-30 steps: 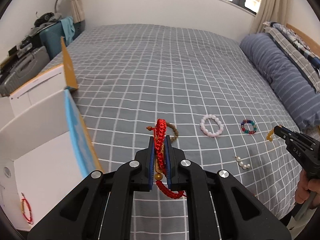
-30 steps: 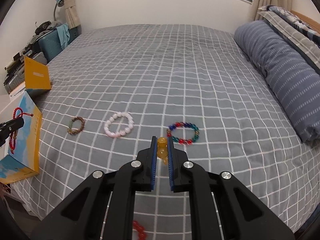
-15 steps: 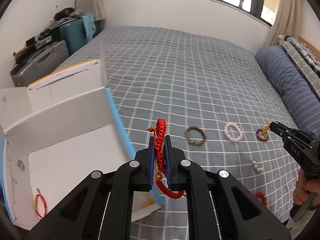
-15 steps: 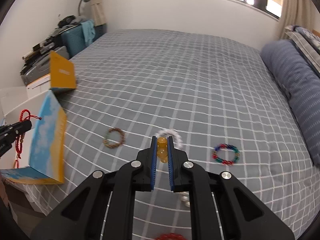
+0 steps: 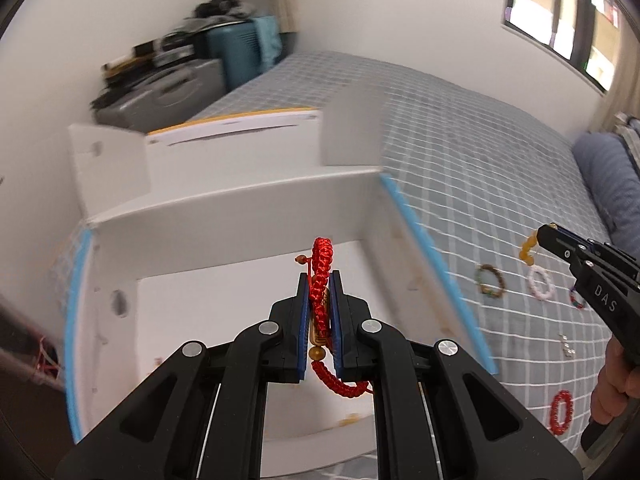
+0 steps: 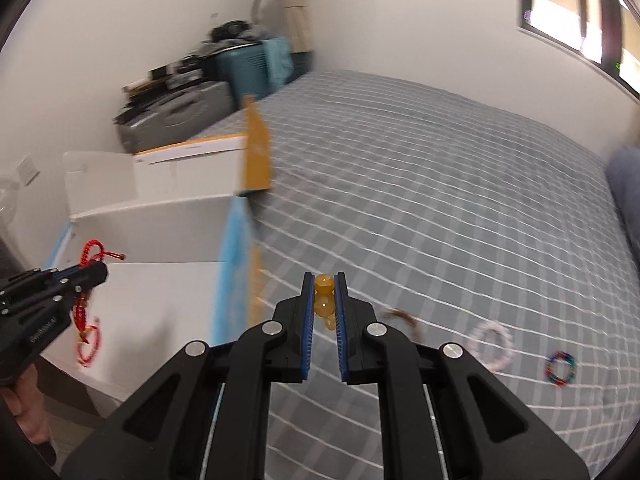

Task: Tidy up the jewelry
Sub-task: 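Carry the red cord bracelet and yellow beads over the white box, then open both tools to drop the bracelet and beads into the box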

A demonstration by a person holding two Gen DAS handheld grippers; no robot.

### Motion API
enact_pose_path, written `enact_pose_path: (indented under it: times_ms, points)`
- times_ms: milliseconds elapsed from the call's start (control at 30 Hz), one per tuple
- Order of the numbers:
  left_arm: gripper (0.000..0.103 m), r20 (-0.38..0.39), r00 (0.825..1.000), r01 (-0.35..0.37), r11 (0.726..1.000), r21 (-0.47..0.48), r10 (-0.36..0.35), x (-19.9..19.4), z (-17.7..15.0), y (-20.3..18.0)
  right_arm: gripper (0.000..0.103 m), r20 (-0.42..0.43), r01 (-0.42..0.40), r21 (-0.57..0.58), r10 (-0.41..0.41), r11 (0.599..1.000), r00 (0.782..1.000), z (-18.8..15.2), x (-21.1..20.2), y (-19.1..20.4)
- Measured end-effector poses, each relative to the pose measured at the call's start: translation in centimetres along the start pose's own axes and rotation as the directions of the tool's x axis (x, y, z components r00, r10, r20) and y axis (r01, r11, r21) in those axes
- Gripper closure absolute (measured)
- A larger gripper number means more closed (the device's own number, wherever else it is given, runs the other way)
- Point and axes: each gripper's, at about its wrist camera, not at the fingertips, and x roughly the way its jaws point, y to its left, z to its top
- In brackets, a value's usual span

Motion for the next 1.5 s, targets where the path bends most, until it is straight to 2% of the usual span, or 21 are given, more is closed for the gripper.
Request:
enact_pose_path:
  times_ms: [267, 500, 633, 833, 1033, 1300, 1333, 1400, 1467, 1500]
  points:
    - [0.094, -0.033, 0.997, -0.076, 0.993, -0.085, 0.074, 0.7, -1.3, 7.1, 0.094, -0.027, -0.109, -0.070, 0.107, 0.992, 0.994, 1.0, 1.7, 9.5]
    - [0.094, -0.102, 0.990, -0.108, 0.986, -0.124, 0.095, 2.5, -3.4, 9.9, 0.094, -0.112, -0.103, -0.093, 0.093, 0.990, 0.989, -1.0, 4.7, 14.3]
    - [0.094, -0.144, 0.985, -0.118, 0.983, -0.142, 0.098, 3.6, -4.2, 11.2, 0.094, -0.190, -0.077, -0.104, 0.056, 0.992, 0.980, -2.1, 6.8, 15.6]
    - [0.094, -0.197, 0.975, -0.129, 0.981, -0.147, 0.099, 4.7, -5.2, 11.7, 0.094, -0.253, -0.077, -0.104, 0.049, 0.992, 0.966, -2.9, 8.5, 16.4]
    - [0.094, -0.225, 0.970, -0.128, 0.983, -0.132, 0.096, 5.0, -5.5, 11.8, 0.094, -0.277, -0.071, -0.094, 0.042, 0.993, 0.960, -3.1, 9.5, 16.6]
    - [0.092, -0.234, 0.966, -0.142, 0.983, -0.118, 0.112, 4.9, -5.3, 11.5, 0.091, -0.267, -0.068, -0.097, 0.040, 0.993, 0.963, -3.0, 9.1, 16.5]
    - [0.091, -0.234, 0.966, -0.142, 0.983, -0.119, 0.112, 4.9, -5.4, 11.6, 0.090, -0.266, -0.068, -0.097, 0.040, 0.993, 0.963, -3.0, 9.1, 16.6]
    - [0.082, -0.231, 0.966, -0.144, 0.982, -0.124, 0.112, 4.9, -5.3, 11.9, 0.079, -0.259, -0.067, -0.098, 0.040, 0.993, 0.965, -3.0, 8.9, 16.5]
    - [0.065, -0.221, 0.968, -0.146, 0.981, -0.131, 0.115, 4.5, -5.4, 12.0, 0.069, -0.251, -0.069, -0.095, 0.043, 0.993, 0.967, -2.9, 8.5, 16.4]
    - [0.062, -0.212, 0.970, -0.147, 0.980, -0.137, 0.116, 4.2, -5.4, 12.1, 0.066, -0.241, -0.070, -0.094, 0.046, 0.993, 0.970, -2.9, 8.2, 16.3]
